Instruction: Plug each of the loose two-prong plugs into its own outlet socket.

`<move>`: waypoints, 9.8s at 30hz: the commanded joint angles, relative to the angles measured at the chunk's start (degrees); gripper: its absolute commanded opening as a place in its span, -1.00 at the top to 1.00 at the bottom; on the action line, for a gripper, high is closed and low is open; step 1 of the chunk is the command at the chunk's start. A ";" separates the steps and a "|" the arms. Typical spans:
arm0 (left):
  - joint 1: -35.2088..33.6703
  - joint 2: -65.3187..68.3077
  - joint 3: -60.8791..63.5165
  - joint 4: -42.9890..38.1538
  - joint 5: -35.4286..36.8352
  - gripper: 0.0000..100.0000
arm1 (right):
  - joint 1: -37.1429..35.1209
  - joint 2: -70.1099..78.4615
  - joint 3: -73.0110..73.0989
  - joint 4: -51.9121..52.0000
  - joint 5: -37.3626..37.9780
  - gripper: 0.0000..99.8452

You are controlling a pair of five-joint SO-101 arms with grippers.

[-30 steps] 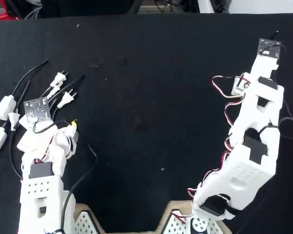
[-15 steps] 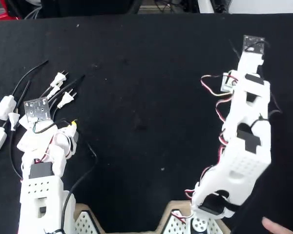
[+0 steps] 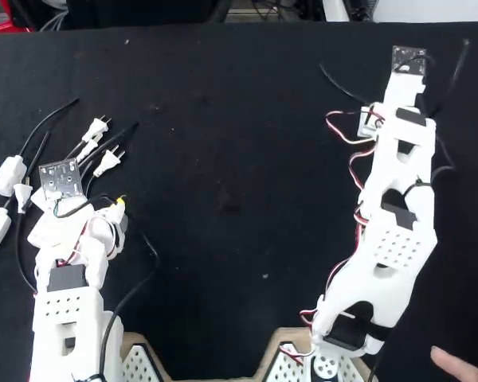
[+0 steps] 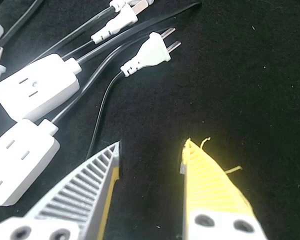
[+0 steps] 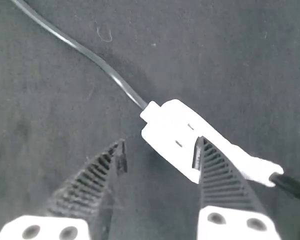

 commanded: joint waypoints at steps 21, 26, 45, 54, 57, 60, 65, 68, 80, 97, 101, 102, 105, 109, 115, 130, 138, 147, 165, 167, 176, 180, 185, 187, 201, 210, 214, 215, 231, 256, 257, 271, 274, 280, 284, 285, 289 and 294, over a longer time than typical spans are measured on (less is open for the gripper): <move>0.66 -0.88 -0.66 -0.88 -0.26 0.60 | -9.23 -12.70 -0.04 13.27 0.35 0.57; 0.66 -0.88 -0.66 -0.88 -0.26 0.60 | -12.75 -12.62 3.12 16.62 0.35 0.57; 0.66 -0.88 -0.57 -0.88 -0.18 0.60 | -36.13 -48.92 31.96 23.91 -1.14 0.57; 0.57 -0.88 -0.57 -0.88 0.00 0.60 | -46.68 -59.30 64.04 -6.15 -1.41 0.57; 0.04 -0.88 -1.01 -0.53 0.00 0.60 | -49.85 -59.38 70.90 -14.77 -1.41 0.57; -1.45 -0.88 -4.35 2.29 0.00 0.60 | -53.10 -59.12 74.95 -20.48 -1.32 0.57; -9.63 -0.26 -20.18 15.21 -1.32 0.59 | -55.38 -59.03 76.62 -21.98 -1.05 0.57; -16.22 0.18 -25.98 17.41 -11.43 0.59 | -55.12 -59.03 77.49 -22.24 -0.88 0.57; -31.60 20.13 -28.44 12.31 -34.55 0.59 | -55.21 -59.03 78.29 -22.33 -0.88 0.57; -27.56 44.40 -43.21 17.23 -52.75 0.41 | -55.12 -59.03 78.37 -22.33 -0.88 0.57; -26.33 51.78 -49.89 22.33 -56.35 0.44 | -55.12 -59.03 78.37 -22.33 -0.88 0.57; -26.07 53.98 -51.38 22.77 -56.53 0.44 | -55.12 -59.03 78.37 -22.33 -0.88 0.57; -24.92 61.27 -55.08 22.86 -56.35 0.44 | -55.12 -59.03 78.37 -22.33 -0.88 0.57; -23.52 68.57 -58.68 23.21 -56.18 0.44 | -55.12 -59.03 78.37 -22.33 -0.88 0.57; -22.55 71.82 -58.68 24.44 -55.91 0.47 | -55.12 -59.03 78.37 -22.33 -0.88 0.57; -11.56 51.16 -60.88 46.42 -31.30 0.94 | -48.26 -59.56 77.93 -22.33 -1.41 0.57; 3.74 39.38 -57.19 45.54 -8.09 0.94 | -34.99 -59.56 75.21 -22.07 -14.86 0.57; 20.35 48.70 -45.93 29.89 0.09 0.59 | -31.47 -59.21 74.51 -22.33 -15.47 0.57; 4.88 55.47 -59.91 48.62 -26.81 0.53 | -31.56 -59.21 74.51 -22.33 -15.38 0.57; 4.88 56.88 -56.57 45.80 -28.57 0.53 | -31.56 -59.47 74.51 -22.33 -15.38 0.57; 16.22 55.74 -43.38 29.27 -15.56 0.53 | -24.97 -59.21 69.93 -16.70 -15.74 0.57; 25.98 54.59 -40.84 25.41 -6.24 0.53 | -23.91 -59.12 70.11 -16.97 -15.82 0.57; 33.80 53.98 -36.35 22.33 0.26 0.53 | -23.91 -59.12 70.20 -16.79 -15.82 0.57; 33.89 53.89 -36.44 24.26 -0.09 0.53 | -23.91 -59.12 70.20 -16.79 -15.82 0.57; 20.26 59.96 -61.14 28.13 1.93 0.53 | -24.09 -59.12 70.11 -16.79 -15.82 0.57; 27.21 73.67 -64.31 17.76 4.48 0.53 | -24.09 -59.12 70.11 -16.79 -15.74 0.57; 26.86 76.48 -66.95 17.41 4.57 0.53 | -24.09 -59.12 70.11 -16.79 -15.74 0.57; 26.68 77.45 -67.38 17.23 4.57 0.53 | -24.09 -59.12 70.11 -16.79 -15.65 0.57; 14.02 75.16 -63.52 26.81 11.78 0.53 | -24.09 -59.12 69.93 -16.79 -15.56 0.57; 14.11 29.01 -36.09 40.35 -30.07 0.53 | -24.09 -59.12 70.02 -16.79 -15.47 0.57; 15.78 29.19 -33.89 39.12 -31.12 0.53 | -23.91 -59.12 69.93 -16.79 -15.47 0.57; 32.57 35.25 -22.99 12.40 -8.70 0.53 | -21.01 -59.21 69.14 -16.62 -15.82 0.57; 33.71 37.80 -23.25 7.56 -2.64 0.53 | -21.01 -59.21 69.14 -16.62 -15.82 0.57; 33.19 45.80 -27.12 2.02 4.66 0.53 | -21.01 -59.12 69.23 -16.62 -15.82 0.57; 33.19 51.43 -33.27 2.02 8.70 0.53 | -21.01 -59.12 69.23 -16.62 -15.82 0.57; 33.45 52.22 -34.33 2.02 9.23 0.53 | -21.01 -59.12 69.23 -16.62 -15.82 0.57; 34.59 53.54 -37.32 4.40 9.41 0.53 | -21.01 -59.12 69.23 -16.62 -15.82 0.57; 33.27 50.73 -43.21 19.08 6.86 0.53 | -21.01 -59.12 69.23 -16.62 -15.82 0.57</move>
